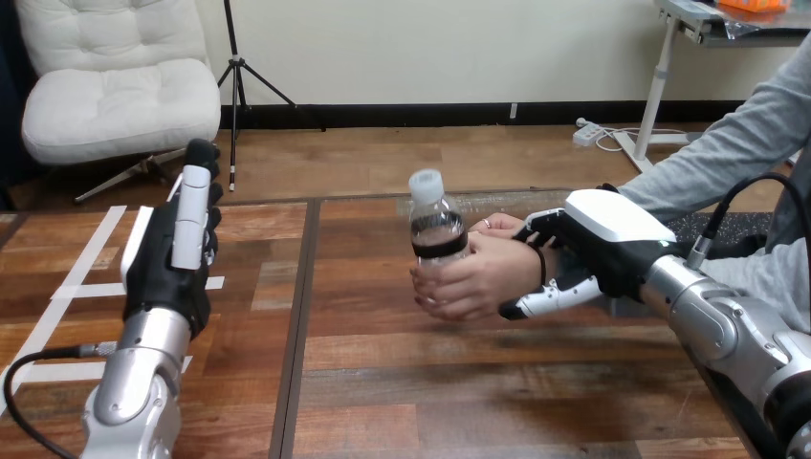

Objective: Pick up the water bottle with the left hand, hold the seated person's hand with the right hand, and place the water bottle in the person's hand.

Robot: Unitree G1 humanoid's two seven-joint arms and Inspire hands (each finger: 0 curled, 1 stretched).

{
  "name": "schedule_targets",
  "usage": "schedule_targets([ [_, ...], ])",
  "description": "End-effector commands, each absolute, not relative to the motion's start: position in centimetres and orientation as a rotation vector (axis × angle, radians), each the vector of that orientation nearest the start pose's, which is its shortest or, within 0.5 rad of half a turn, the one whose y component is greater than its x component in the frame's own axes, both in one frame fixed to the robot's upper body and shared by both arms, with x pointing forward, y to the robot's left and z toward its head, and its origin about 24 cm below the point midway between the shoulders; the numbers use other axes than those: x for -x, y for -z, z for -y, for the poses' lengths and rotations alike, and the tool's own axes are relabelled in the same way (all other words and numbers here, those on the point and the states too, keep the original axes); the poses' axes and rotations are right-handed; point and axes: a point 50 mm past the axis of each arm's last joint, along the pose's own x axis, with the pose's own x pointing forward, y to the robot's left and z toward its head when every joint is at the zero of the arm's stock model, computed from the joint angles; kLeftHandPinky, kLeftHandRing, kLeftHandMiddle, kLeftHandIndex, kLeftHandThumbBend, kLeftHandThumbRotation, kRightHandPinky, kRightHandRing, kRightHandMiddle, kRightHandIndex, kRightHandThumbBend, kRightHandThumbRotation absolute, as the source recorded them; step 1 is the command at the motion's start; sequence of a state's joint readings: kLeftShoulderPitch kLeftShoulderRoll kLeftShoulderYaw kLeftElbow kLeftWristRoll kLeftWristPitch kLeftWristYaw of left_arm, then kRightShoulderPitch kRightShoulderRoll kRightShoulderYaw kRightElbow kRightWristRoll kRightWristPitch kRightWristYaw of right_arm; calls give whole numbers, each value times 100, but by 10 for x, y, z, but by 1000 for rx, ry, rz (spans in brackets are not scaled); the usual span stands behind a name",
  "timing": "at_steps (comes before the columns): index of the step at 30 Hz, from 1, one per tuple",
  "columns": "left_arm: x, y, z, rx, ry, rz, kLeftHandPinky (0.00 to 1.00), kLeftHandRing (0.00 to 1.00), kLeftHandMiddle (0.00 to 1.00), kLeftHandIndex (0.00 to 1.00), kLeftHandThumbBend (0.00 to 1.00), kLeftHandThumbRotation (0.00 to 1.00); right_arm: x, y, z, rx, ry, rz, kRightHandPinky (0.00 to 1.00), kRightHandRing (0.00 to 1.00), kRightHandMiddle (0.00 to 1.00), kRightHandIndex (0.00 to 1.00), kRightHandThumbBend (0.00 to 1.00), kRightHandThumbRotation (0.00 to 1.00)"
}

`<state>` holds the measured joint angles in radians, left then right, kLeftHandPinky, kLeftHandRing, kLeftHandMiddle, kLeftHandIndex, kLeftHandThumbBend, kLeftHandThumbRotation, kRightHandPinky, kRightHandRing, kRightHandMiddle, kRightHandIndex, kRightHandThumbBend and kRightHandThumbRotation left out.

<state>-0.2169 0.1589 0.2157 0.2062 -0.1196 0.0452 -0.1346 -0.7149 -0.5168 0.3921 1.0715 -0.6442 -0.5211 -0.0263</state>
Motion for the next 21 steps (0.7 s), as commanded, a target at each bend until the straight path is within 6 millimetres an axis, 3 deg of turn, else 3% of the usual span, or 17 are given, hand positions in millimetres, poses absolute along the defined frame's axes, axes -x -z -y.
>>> schedule_targets([
  [1, -295, -77, -218, 5, -41, 77, 100, 99, 99, 95, 96, 100, -369, -91, 201, 1296, -427, 153, 58, 70, 73, 75, 100, 73],
  [21, -282, -76, -221, 9, -46, 95, 100, 100, 100, 96, 89, 98, -363, -95, 208, 1181, -429, 107, 67, 77, 80, 81, 100, 87],
])
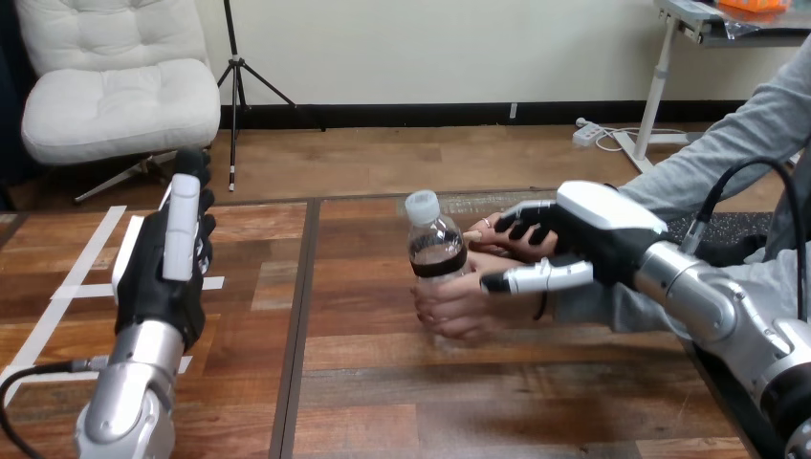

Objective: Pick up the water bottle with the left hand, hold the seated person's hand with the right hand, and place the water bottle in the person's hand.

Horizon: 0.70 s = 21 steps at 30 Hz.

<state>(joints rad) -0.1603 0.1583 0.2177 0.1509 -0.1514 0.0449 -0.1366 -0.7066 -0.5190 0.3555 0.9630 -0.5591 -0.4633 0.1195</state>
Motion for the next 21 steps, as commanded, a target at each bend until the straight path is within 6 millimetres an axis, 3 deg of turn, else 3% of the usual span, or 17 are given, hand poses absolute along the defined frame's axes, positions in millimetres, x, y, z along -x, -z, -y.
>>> schedule_targets([
  [1, -280, -76, -222, 10, -43, 98, 100, 100, 100, 96, 89, 98, -362, -96, 208, 1170, -429, 106, 67, 77, 80, 81, 100, 88],
  [21, -252, -73, -225, 9, -10, 130, 100, 99, 98, 92, 88, 98, -344, -99, 219, 953, -396, 165, 73, 83, 86, 88, 100, 100],
])
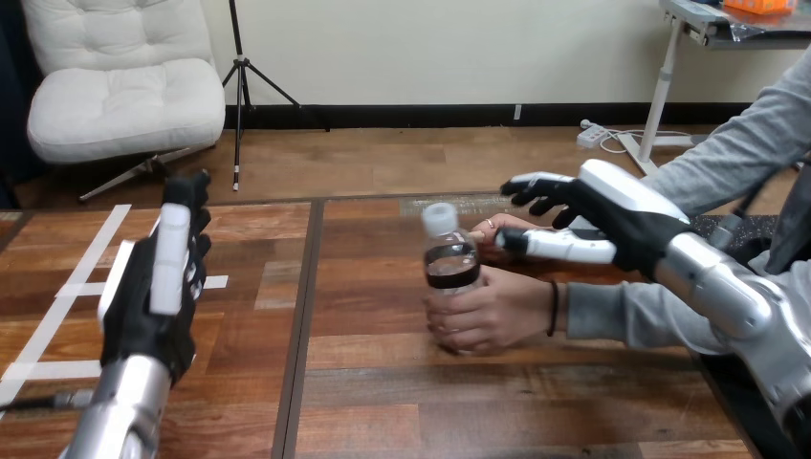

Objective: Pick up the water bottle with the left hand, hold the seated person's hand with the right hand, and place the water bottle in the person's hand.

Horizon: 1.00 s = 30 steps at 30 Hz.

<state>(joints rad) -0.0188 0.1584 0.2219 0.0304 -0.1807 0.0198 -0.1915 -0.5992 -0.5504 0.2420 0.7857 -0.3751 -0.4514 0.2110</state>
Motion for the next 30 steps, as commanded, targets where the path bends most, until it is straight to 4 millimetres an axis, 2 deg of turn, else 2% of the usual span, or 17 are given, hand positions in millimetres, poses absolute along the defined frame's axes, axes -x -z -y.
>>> schedule_targets([
  [1, -251, -73, -225, 11, -12, 132, 100, 99, 98, 91, 88, 98, -343, -99, 219, 934, -395, 172, 74, 83, 87, 88, 100, 100],
  [9, -243, -71, -226, 24, -22, 142, 100, 99, 97, 92, 86, 99, -331, -97, 220, 817, -377, 232, 78, 85, 88, 89, 100, 100],
  [17, -241, -69, -227, 16, -34, 139, 100, 97, 95, 91, 84, 100, -316, -88, 216, 608, -353, 284, 79, 86, 88, 88, 100, 100],
  [21, -242, -68, -227, 33, -32, 139, 100, 96, 95, 91, 83, 100, -307, -83, 211, 440, -344, 297, 81, 87, 88, 89, 97, 100],
  [30, -243, -66, -223, 75, -38, 169, 100, 95, 94, 89, 80, 97, -287, -75, 194, 133, -333, 289, 90, 91, 90, 92, 100, 100],
])
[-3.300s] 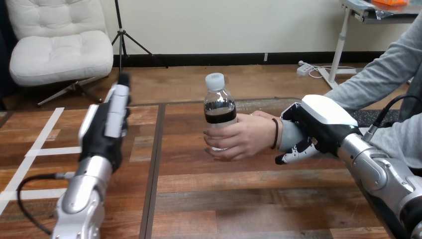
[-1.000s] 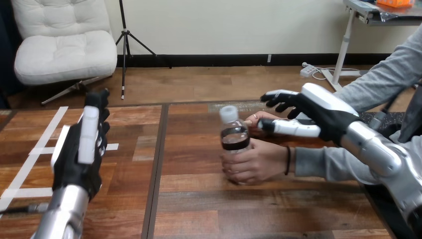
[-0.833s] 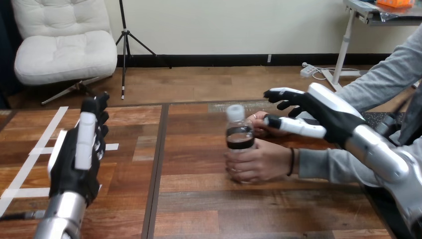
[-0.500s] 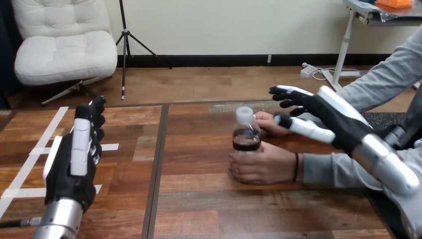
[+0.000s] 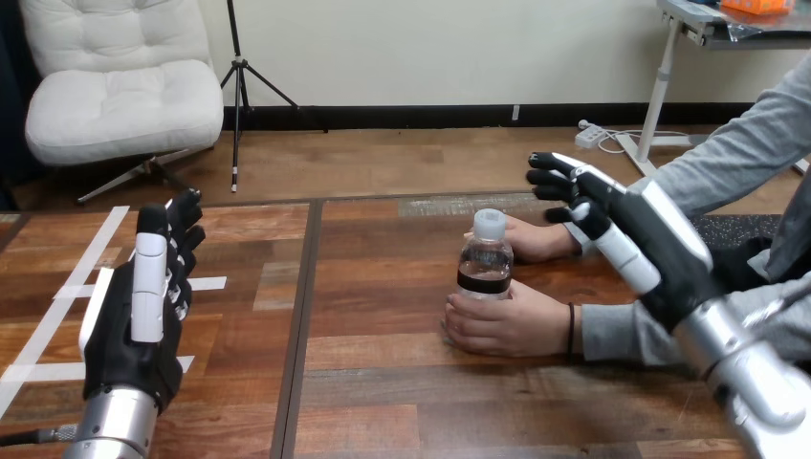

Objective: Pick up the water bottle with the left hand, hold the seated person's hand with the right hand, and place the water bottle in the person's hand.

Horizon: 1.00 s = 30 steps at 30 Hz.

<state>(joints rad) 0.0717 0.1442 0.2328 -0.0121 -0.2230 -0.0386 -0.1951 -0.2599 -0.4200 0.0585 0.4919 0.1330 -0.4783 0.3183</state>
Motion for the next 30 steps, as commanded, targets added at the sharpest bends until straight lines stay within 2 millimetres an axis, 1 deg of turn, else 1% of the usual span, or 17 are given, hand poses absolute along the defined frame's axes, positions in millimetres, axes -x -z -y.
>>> schedule_targets([
  [1, -243, -65, -222, 78, -41, 173, 100, 95, 93, 88, 79, 97, -286, -75, 193, 106, -333, 283, 91, 92, 91, 92, 100, 100],
  [6, -243, -64, -219, 88, -88, 221, 99, 92, 91, 84, 76, 96, -277, -72, 188, 8, -327, 252, 96, 93, 91, 93, 100, 100],
  [7, -243, -64, -219, 90, -100, 234, 98, 90, 89, 82, 74, 95, -275, -72, 187, -5, -328, 247, 96, 93, 91, 93, 100, 100],
  [8, -243, -64, -218, 91, -108, 243, 95, 88, 87, 80, 70, 95, -274, -72, 187, -15, -328, 243, 97, 93, 92, 93, 100, 100],
  [13, -243, -62, -216, 100, -134, 282, 90, 84, 83, 75, 64, 94, -270, -70, 186, -64, -327, 235, 98, 93, 91, 93, 100, 100],
  [18, -243, -62, -214, 111, -128, 289, 89, 82, 80, 72, 62, 95, -266, -69, 187, -93, -319, 226, 98, 93, 91, 93, 100, 100],
  [30, -242, -61, -211, 93, -72, 268, 92, 85, 83, 73, 62, 97, -261, -72, 189, -129, -306, 225, 96, 92, 89, 92, 100, 100],
])
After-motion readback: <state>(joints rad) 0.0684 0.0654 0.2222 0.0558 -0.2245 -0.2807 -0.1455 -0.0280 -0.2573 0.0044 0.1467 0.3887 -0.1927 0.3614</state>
